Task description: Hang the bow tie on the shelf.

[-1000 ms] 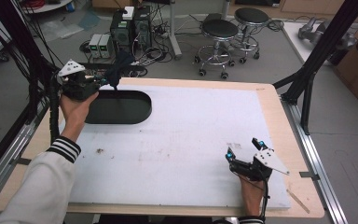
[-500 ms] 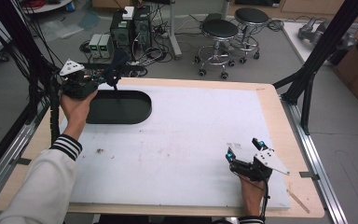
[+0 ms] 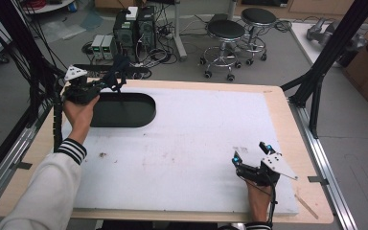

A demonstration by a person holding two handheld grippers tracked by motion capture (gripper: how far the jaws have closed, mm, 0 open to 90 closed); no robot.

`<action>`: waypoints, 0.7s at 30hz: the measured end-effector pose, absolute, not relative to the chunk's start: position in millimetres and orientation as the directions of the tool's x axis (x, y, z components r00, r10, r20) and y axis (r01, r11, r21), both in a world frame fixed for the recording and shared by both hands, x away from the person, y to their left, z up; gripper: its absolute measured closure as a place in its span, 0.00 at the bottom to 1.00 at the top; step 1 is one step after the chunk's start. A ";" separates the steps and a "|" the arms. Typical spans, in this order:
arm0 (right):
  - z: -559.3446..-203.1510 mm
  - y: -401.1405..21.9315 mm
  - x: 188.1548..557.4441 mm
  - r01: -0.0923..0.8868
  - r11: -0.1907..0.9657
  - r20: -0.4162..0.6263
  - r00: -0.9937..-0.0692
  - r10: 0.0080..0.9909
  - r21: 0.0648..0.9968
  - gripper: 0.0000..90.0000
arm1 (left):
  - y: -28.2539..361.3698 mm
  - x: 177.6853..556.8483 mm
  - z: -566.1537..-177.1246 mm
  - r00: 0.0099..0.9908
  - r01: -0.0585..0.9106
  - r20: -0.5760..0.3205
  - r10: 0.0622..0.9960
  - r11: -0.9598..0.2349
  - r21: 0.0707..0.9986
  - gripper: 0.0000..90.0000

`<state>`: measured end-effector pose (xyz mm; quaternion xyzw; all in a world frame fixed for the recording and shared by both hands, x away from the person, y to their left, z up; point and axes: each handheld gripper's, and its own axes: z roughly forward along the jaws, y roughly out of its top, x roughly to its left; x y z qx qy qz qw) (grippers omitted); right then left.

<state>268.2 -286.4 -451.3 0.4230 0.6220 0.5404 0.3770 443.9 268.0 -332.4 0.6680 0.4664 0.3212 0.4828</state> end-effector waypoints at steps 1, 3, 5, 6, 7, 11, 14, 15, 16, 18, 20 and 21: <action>-451.3 -286.4 268.2 0.119 0.058 -0.012 -0.358 0.934 0.991 0.01 | 269.1 444.2 -334.2 0.357 0.318 -0.028 0.934 -0.093 0.943 0.96; -451.4 -286.6 268.2 0.119 0.055 -0.009 -0.356 0.934 0.991 0.01 | 269.7 444.8 -337.4 0.353 0.329 -0.026 0.935 -0.097 0.939 0.96; -451.4 -286.5 268.1 0.120 0.055 -0.008 -0.356 0.934 0.991 0.01 | 270.0 446.1 -339.8 0.354 0.340 -0.024 0.935 -0.105 0.934 0.96; -451.3 -286.6 268.2 0.118 0.057 -0.011 -0.357 0.934 0.991 0.01 | 269.7 446.9 -340.9 0.354 0.344 -0.024 0.935 -0.106 0.933 0.96; -451.3 -286.6 268.2 0.118 0.057 -0.011 -0.357 0.934 0.991 0.01 | 269.9 447.7 -342.1 0.358 0.348 -0.024 0.933 -0.110 0.931 0.96; -451.4 -286.6 268.1 0.120 0.054 -0.007 -0.356 0.934 0.991 0.01 | 270.7 448.6 -345.1 0.355 0.359 -0.035 0.934 -0.102 0.928 0.96; -451.4 -286.7 268.1 0.117 0.056 -0.011 -0.355 0.935 0.992 0.01 | 270.1 449.1 -346.5 0.364 0.368 -0.026 0.931 -0.118 0.923 0.95; -451.4 -286.7 268.0 0.117 0.056 -0.011 -0.355 0.935 0.992 0.01 | 270.1 449.2 -347.1 0.366 0.373 -0.031 0.930 -0.116 0.921 0.94; -451.4 -286.7 268.0 0.116 0.056 -0.012 -0.355 0.935 0.992 0.01 | 269.9 449.8 -348.4 0.377 0.376 -0.031 0.926 -0.122 0.919 0.93; -451.4 -286.7 268.0 0.116 0.056 -0.011 -0.356 0.934 0.992 0.01 | 269.4 450.1 -349.2 0.381 0.377 -0.027 0.924 -0.128 0.917 0.89; -451.4 -286.9 267.9 0.117 0.054 -0.009 -0.357 0.934 0.992 0.01 | 268.5 449.9 -350.0 0.381 0.375 -0.009 0.924 -0.145 0.916 0.84; -451.4 -286.9 267.9 0.117 0.054 -0.009 -0.357 0.934 0.992 0.01 | 267.9 449.8 -350.4 0.381 0.375 -0.005 0.925 -0.149 0.915 0.84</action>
